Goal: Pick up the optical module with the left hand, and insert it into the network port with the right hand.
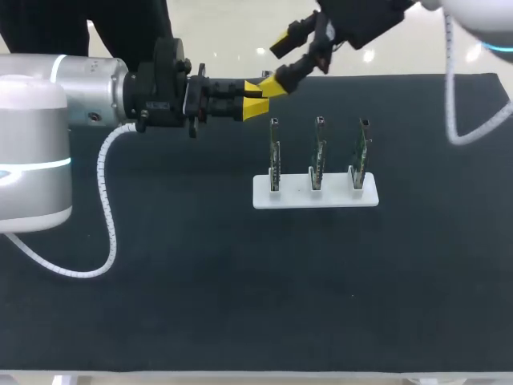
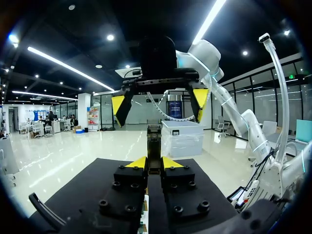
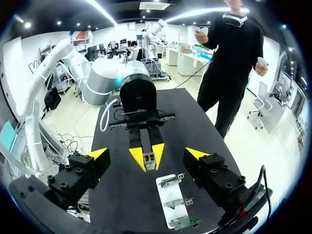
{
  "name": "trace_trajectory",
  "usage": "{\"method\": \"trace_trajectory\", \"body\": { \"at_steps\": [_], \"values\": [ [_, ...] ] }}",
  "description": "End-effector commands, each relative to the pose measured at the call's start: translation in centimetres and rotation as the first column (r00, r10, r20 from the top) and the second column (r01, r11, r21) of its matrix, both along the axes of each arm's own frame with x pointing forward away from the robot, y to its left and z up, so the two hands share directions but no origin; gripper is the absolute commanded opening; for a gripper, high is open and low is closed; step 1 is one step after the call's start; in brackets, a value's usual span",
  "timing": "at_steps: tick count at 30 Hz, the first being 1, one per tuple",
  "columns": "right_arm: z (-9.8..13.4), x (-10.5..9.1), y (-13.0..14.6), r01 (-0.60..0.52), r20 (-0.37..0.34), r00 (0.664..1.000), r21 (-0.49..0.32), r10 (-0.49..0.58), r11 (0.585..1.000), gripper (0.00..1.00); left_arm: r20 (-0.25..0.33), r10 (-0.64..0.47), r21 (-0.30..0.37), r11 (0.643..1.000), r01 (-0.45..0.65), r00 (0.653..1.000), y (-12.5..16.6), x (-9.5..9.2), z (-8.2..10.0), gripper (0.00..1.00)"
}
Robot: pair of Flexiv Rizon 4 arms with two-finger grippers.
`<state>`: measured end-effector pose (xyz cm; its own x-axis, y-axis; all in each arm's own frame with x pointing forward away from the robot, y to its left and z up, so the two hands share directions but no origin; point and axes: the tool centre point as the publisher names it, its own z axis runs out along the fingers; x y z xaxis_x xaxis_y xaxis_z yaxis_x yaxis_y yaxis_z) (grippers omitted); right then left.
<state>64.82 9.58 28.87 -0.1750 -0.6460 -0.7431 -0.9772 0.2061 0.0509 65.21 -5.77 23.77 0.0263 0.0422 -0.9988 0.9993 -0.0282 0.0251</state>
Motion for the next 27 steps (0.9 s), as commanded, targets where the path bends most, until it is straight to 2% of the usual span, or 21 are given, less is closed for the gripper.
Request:
{"method": "trace_trajectory", "body": {
  "at_steps": [1,18,21,23,25,27],
  "values": [
    [-0.16,0.08,1.17,0.008,0.003,1.0,0.0,-0.008,1.0,1.0,0.001,0.001,-0.002,1.0,-0.001,1.0,0.0,0.0,-0.06,0.0],
    [-0.71,0.26,0.86,-0.036,0.037,0.999,0.005,0.036,0.999,1.0,0.001,0.001,-0.002,1.0,-0.001,1.0,0.0,0.0,-0.06,0.0],
    [-0.67,0.15,0.9,-0.033,0.039,0.999,0.007,0.033,0.999,0.77,0.001,0.001,-0.002,1.0,-0.001,1.0,0.0,0.0,-0.06,0.0],
    [-0.68,0.14,0.92,-0.034,0.039,0.999,0.01,0.034,0.999,0.49,0.001,0.001,-0.002,1.0,-0.001,1.0,0.0,0.0,-0.06,0.0],
    [-0.69,0.18,0.95,-0.035,0.04,0.999,0.01,0.035,0.999,0.46,0.001,0.001,-0.002,1.0,-0.001,1.0,0.0,0.0,-0.06,0.0],
    [-0.68,0.21,0.98,-0.036,0.04,0.999,0.01,0.036,0.999,0.47,0.001,0.001,-0.002,1.0,-0.001,1.0,0.0,0.0,-0.06,0.0]
  ]
}}
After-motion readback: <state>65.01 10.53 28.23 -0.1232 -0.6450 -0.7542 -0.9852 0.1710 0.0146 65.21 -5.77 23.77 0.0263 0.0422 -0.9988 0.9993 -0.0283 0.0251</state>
